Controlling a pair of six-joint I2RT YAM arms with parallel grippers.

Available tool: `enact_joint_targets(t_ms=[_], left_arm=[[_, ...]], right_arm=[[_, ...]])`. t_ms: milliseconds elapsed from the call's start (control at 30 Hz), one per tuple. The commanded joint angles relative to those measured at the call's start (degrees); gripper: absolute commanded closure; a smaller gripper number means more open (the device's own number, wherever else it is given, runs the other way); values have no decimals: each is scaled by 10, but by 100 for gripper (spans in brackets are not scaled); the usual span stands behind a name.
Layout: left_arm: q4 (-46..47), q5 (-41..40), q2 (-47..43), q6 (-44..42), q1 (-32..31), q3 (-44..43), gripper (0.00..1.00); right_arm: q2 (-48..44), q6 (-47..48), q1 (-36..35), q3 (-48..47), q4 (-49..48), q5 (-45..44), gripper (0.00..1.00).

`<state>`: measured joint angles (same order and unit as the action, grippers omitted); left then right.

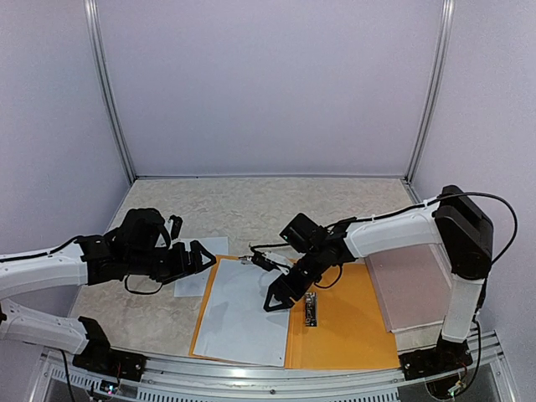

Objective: Put the files into the folder
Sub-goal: Adjust the file in the spring clip on the folder.

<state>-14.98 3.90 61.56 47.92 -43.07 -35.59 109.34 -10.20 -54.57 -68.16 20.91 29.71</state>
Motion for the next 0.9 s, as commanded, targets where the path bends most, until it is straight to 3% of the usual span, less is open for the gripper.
enact_joint_targets(t_ms=[0, 233, 500, 667, 767, 867], left_arm=[[7, 4, 14, -19, 4, -1, 2], [23, 13, 50, -32, 13, -28, 1], [55, 42, 108, -30, 57, -71, 5], [31, 75, 181, -66, 87, -145, 8], [42, 102, 207, -66, 96, -160, 9], [51, 122, 220, -61, 105, -167, 10]], right_arm=[[-9, -4, 4, -20, -8, -2, 34], [-32, -19, 32, -36, -24, -40, 34], [-22, -13, 98, -57, -79, -79, 42], [23, 47, 116, -82, -117, -68, 41], [57, 91, 118, -111, -109, -53, 34], [82, 130, 118, -131, -104, -57, 34]])
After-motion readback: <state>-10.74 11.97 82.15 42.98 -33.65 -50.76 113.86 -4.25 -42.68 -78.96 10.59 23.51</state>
